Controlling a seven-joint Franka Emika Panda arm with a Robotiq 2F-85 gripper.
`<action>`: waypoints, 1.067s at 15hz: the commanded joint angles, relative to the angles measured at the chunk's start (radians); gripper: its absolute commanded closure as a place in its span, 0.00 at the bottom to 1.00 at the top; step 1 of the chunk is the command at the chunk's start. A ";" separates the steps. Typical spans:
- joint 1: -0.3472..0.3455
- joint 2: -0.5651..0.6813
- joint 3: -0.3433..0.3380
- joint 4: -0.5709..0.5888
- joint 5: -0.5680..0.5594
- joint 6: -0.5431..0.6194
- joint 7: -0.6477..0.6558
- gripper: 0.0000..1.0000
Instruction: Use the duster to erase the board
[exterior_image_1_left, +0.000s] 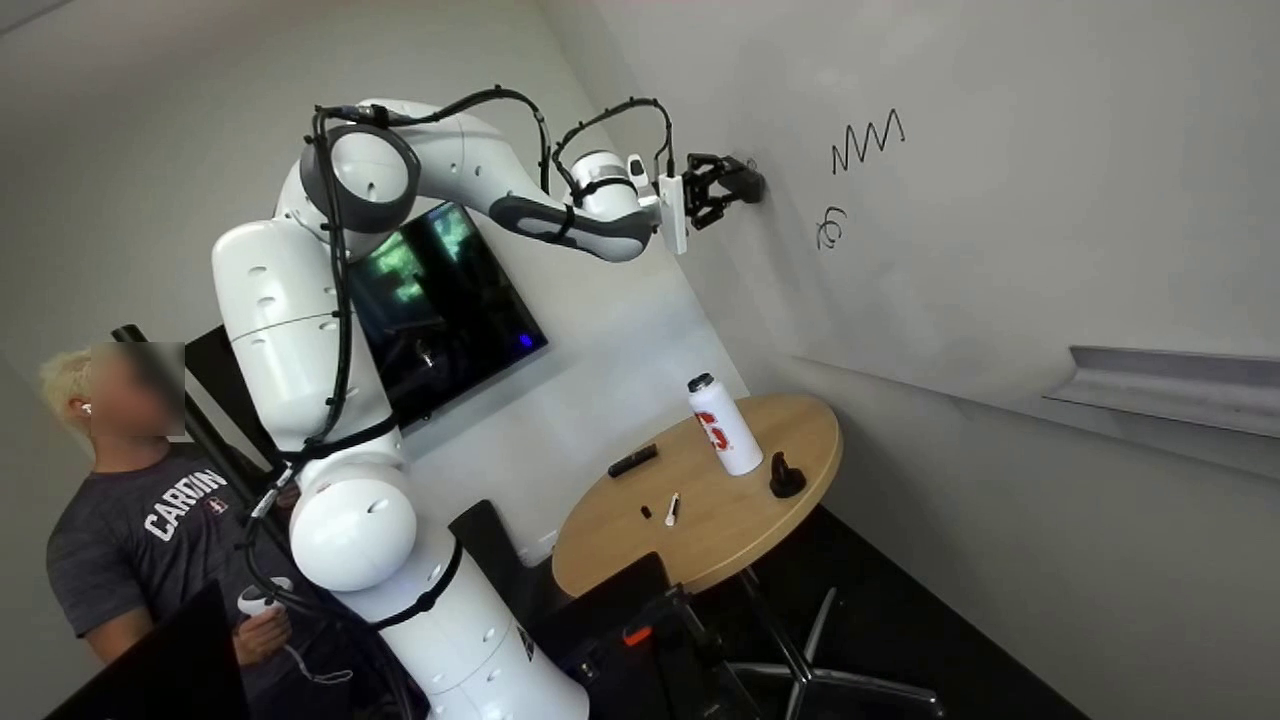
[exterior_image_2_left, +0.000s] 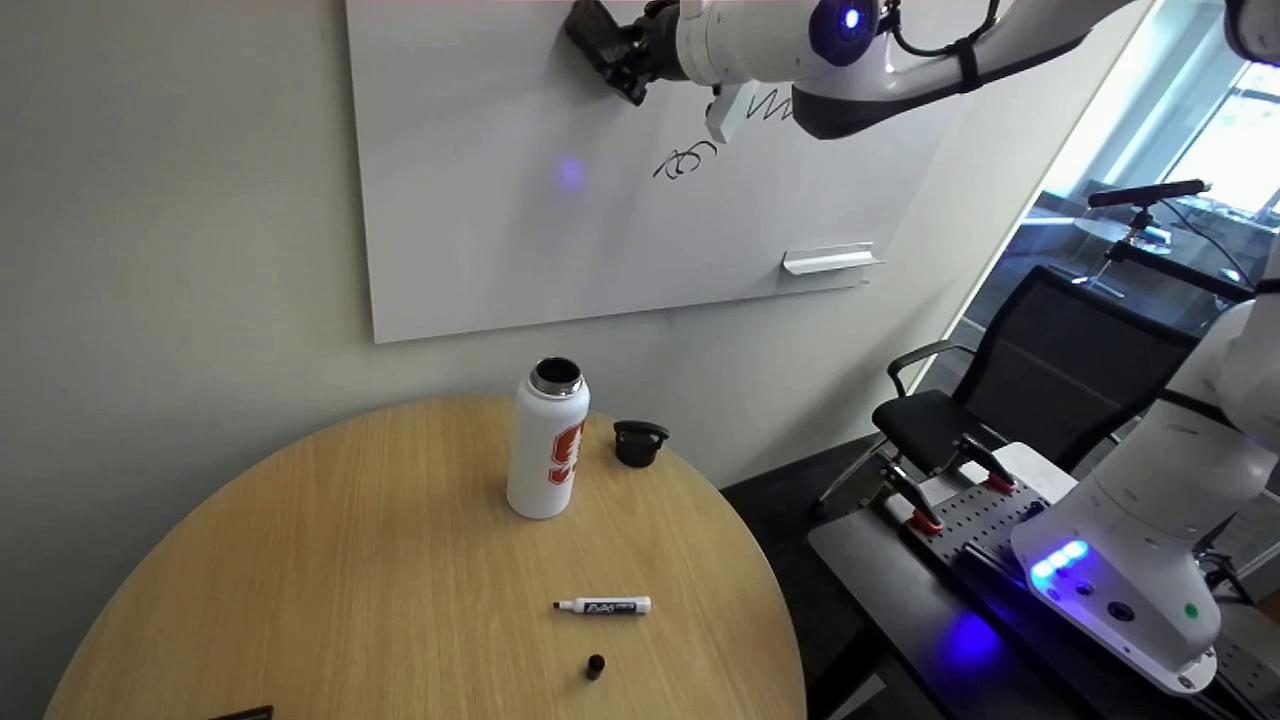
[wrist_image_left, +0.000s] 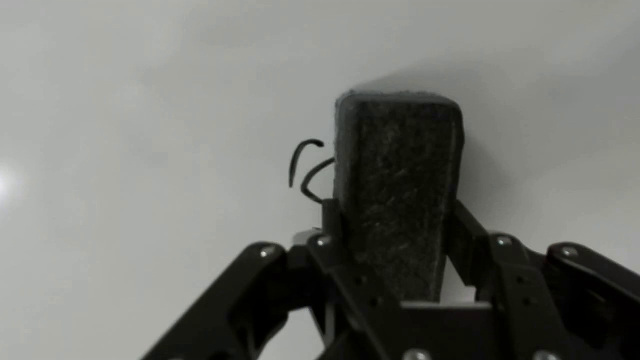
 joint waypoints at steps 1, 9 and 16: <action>0.006 0.068 0.007 0.057 -0.028 0.043 -0.020 0.73; 0.008 0.030 -0.008 0.035 -0.065 0.011 -0.013 0.73; -0.016 -0.104 -0.043 -0.048 -0.107 -0.021 0.012 0.73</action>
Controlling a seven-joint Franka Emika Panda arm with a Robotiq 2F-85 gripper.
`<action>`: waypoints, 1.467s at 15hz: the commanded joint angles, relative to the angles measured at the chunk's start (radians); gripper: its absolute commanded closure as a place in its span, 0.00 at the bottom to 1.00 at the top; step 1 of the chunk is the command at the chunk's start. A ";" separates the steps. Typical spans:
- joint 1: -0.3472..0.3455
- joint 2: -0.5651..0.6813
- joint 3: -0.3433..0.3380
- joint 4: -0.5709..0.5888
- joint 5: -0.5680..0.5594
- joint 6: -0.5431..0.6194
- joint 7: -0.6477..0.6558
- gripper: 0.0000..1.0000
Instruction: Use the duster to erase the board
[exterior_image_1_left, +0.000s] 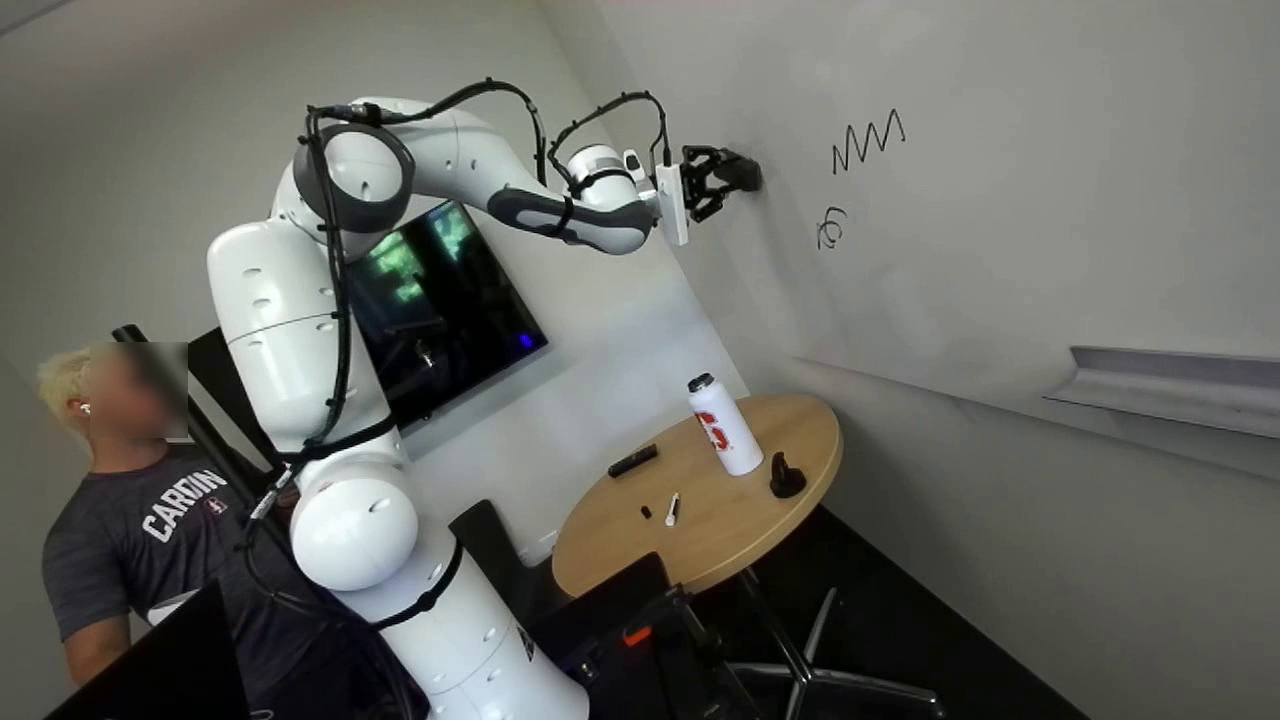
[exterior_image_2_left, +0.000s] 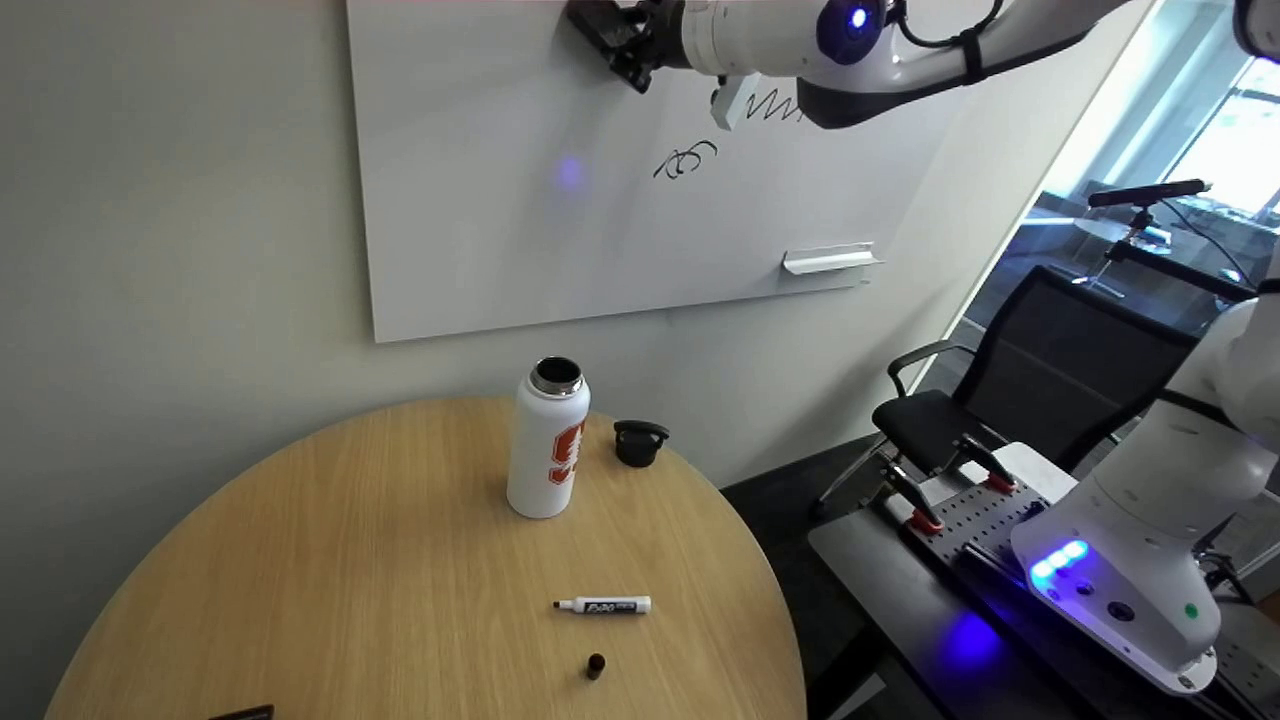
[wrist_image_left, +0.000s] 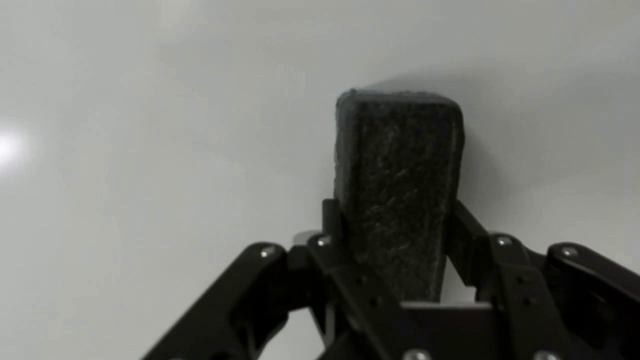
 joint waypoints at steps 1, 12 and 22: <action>-0.025 -0.100 -0.030 -0.064 -0.038 -0.037 0.021 0.73; -0.051 -0.302 -0.024 -0.251 0.109 0.093 -0.120 0.73; 0.125 -0.560 -0.073 -0.744 1.009 0.168 -0.918 0.73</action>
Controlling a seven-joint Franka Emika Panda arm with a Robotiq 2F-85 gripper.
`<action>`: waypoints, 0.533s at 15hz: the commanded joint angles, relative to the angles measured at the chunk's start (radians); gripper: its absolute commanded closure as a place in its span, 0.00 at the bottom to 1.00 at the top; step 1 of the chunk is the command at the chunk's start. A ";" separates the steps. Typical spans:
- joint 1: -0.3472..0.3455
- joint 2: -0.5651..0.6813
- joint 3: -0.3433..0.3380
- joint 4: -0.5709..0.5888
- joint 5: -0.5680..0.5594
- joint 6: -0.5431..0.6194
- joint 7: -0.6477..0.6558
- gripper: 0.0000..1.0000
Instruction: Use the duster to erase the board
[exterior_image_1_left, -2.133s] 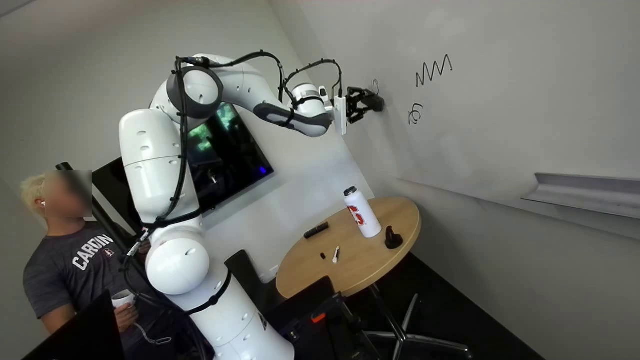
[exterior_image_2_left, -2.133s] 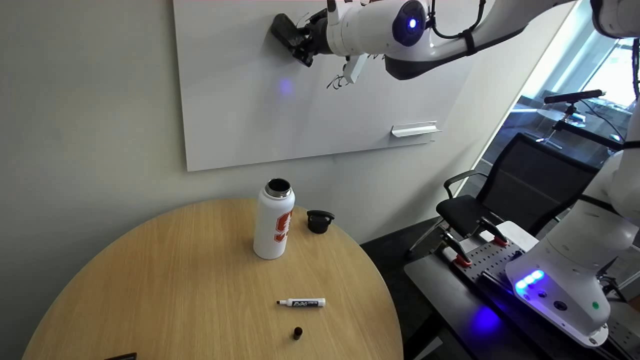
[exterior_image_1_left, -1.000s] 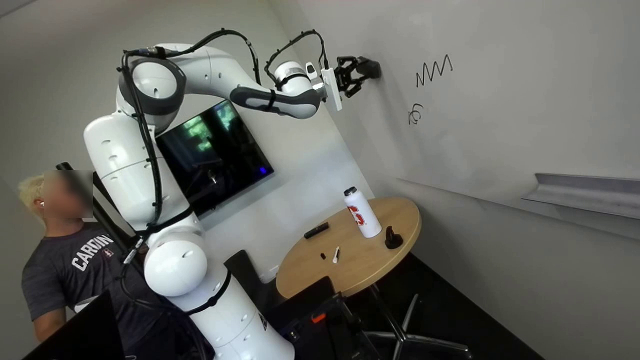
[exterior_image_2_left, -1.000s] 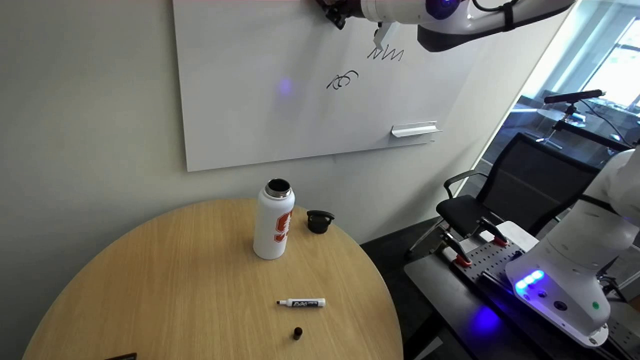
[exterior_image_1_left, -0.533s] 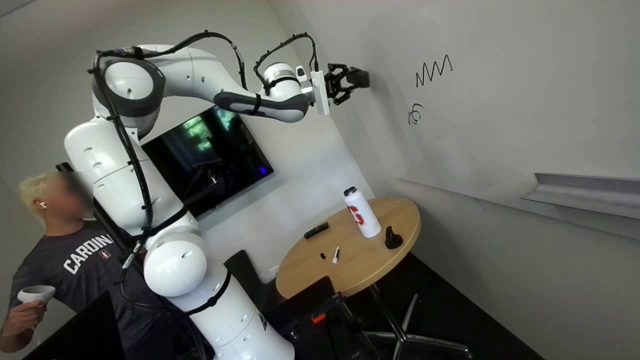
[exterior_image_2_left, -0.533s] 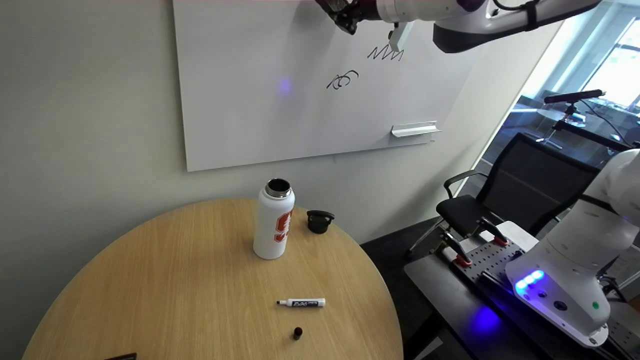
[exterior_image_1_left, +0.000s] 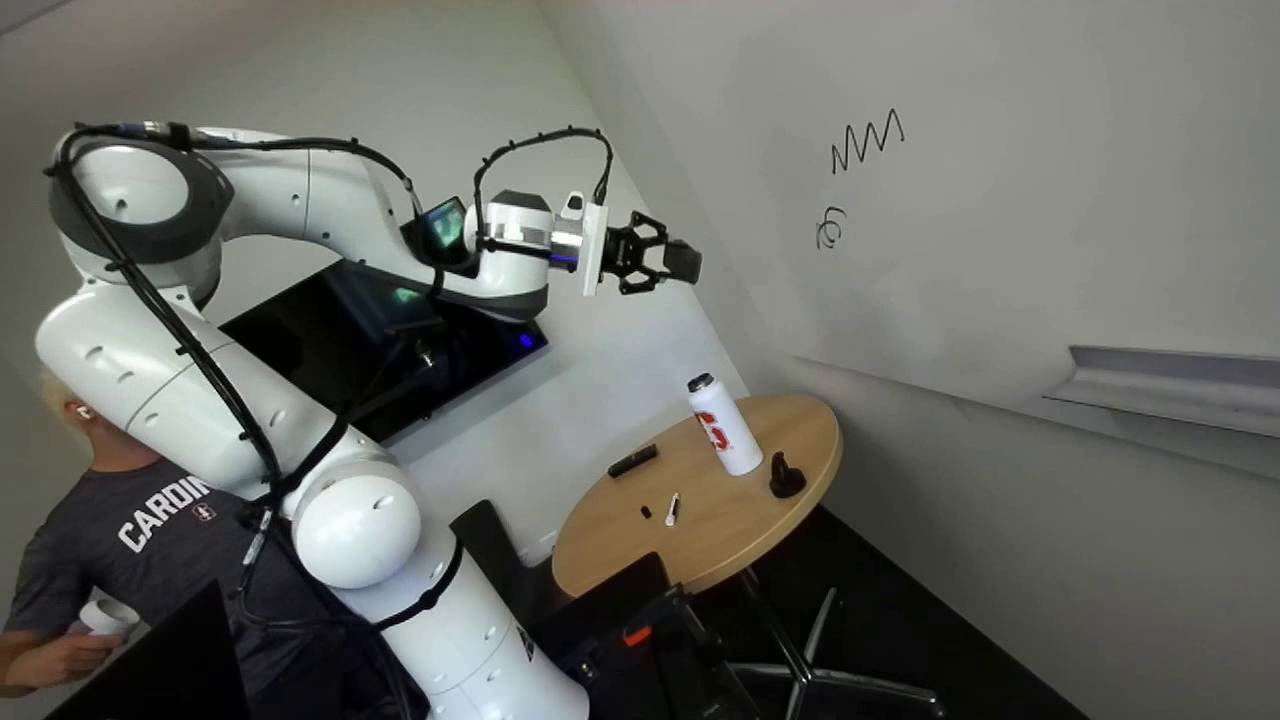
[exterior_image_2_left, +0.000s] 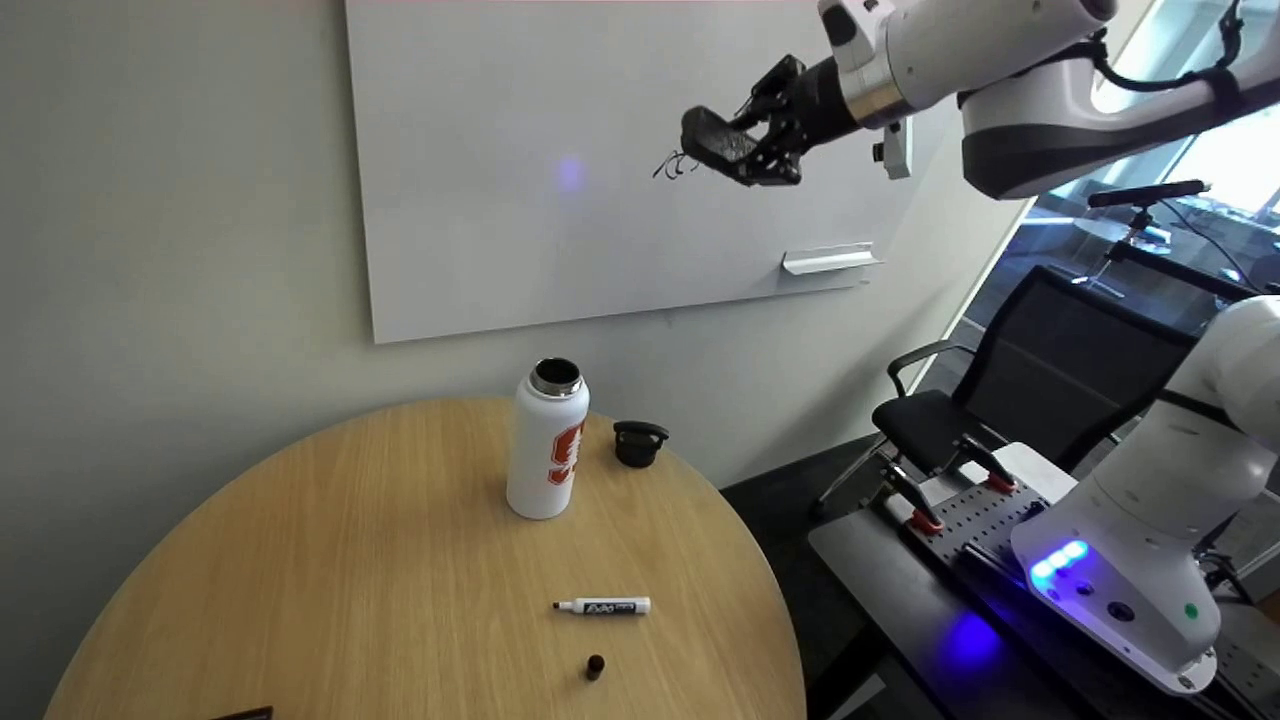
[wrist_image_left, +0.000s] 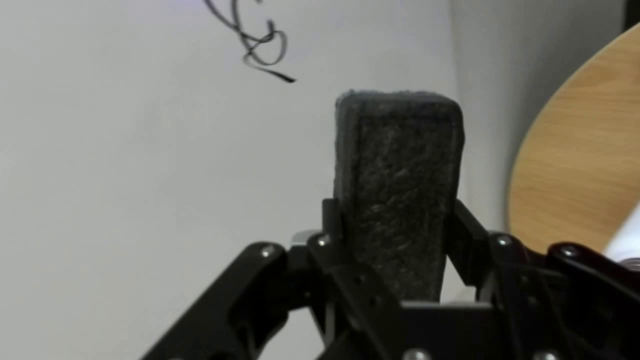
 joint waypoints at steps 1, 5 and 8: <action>0.128 -0.043 -0.035 -0.131 0.283 -0.016 -0.245 0.73; 0.293 -0.001 -0.083 -0.171 0.633 -0.082 -0.547 0.73; 0.168 -0.005 0.038 -0.169 0.595 -0.037 -0.472 0.48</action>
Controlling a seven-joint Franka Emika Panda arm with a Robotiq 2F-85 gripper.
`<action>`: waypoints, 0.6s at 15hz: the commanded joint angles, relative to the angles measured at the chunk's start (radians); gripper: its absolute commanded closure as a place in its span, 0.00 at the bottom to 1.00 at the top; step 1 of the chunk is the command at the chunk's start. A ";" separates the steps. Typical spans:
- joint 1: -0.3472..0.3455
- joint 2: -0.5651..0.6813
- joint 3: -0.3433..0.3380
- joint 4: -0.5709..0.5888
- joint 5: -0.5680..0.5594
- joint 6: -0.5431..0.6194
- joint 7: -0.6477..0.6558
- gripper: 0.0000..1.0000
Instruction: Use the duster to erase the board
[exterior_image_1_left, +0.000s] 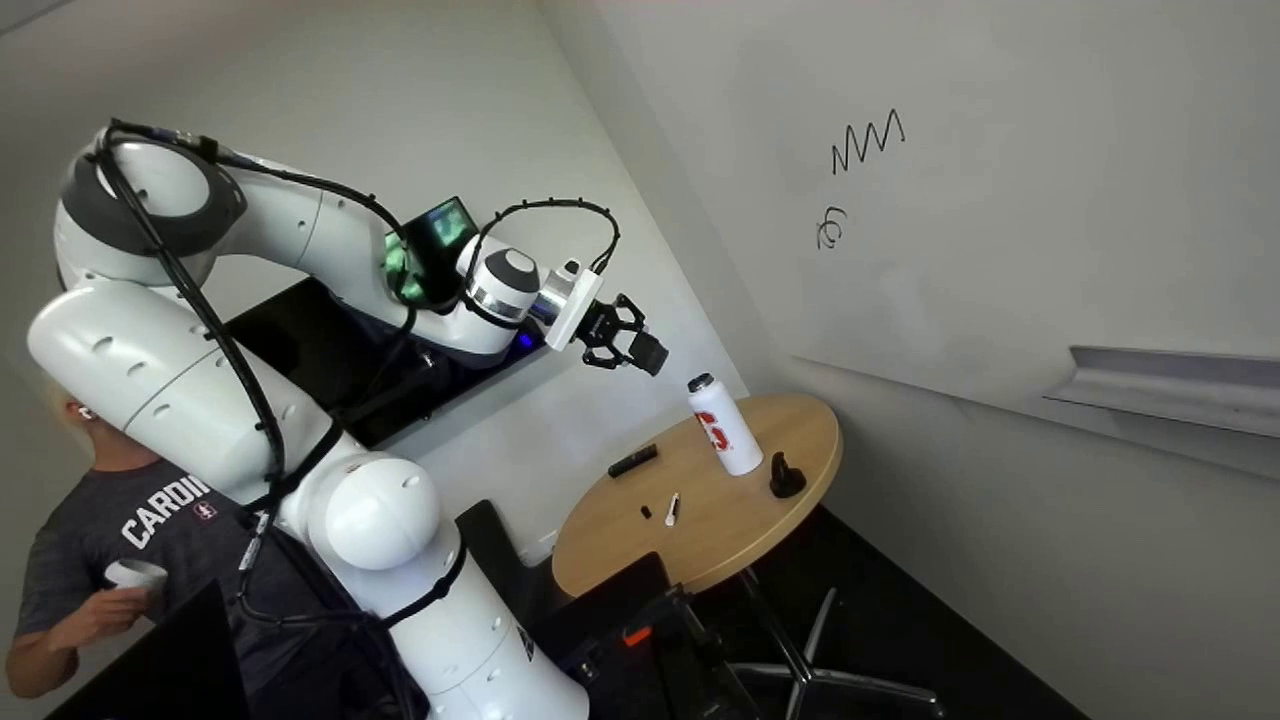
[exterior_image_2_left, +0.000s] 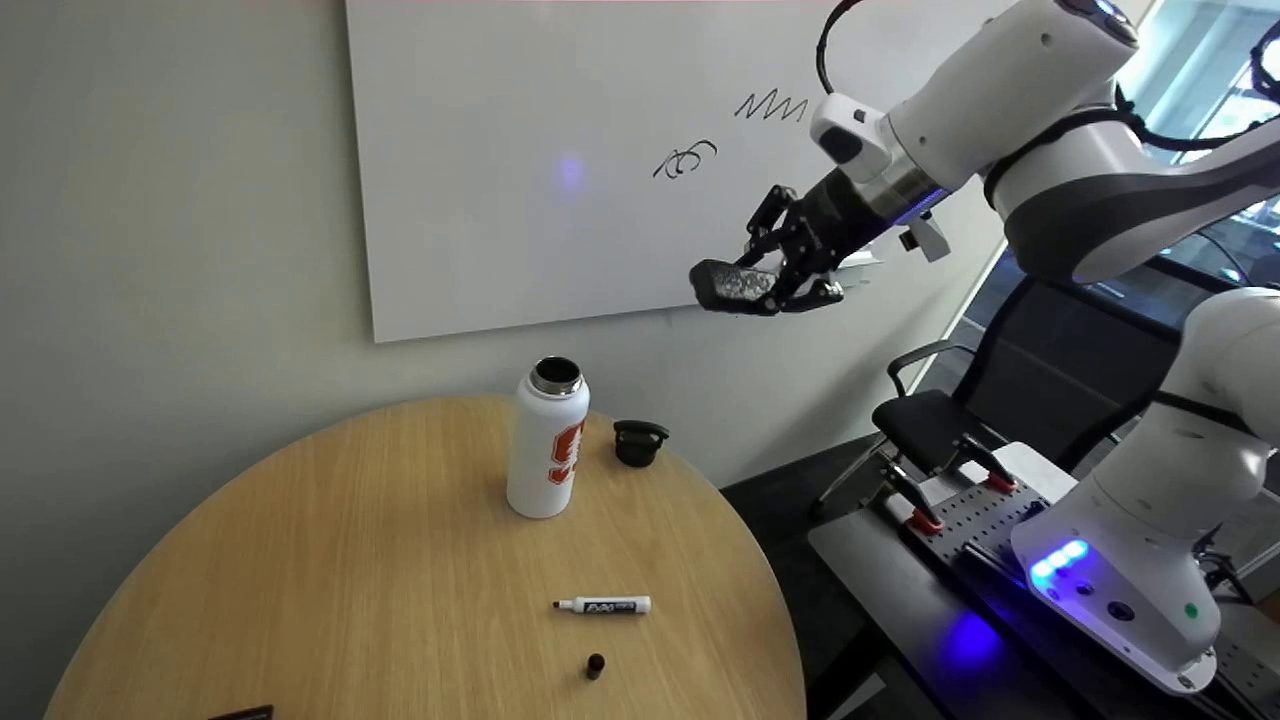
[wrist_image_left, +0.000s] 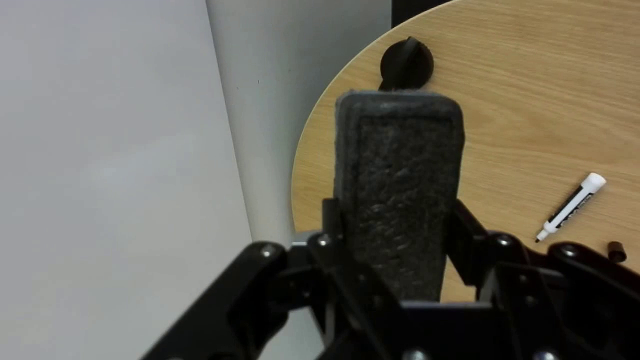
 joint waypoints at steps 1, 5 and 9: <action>-0.061 -0.005 0.059 -0.002 0.031 0.006 -0.023 0.48; -0.070 0.018 0.057 0.002 0.042 0.012 -0.036 0.73; -0.073 0.146 0.097 -0.001 0.117 0.035 -0.046 0.73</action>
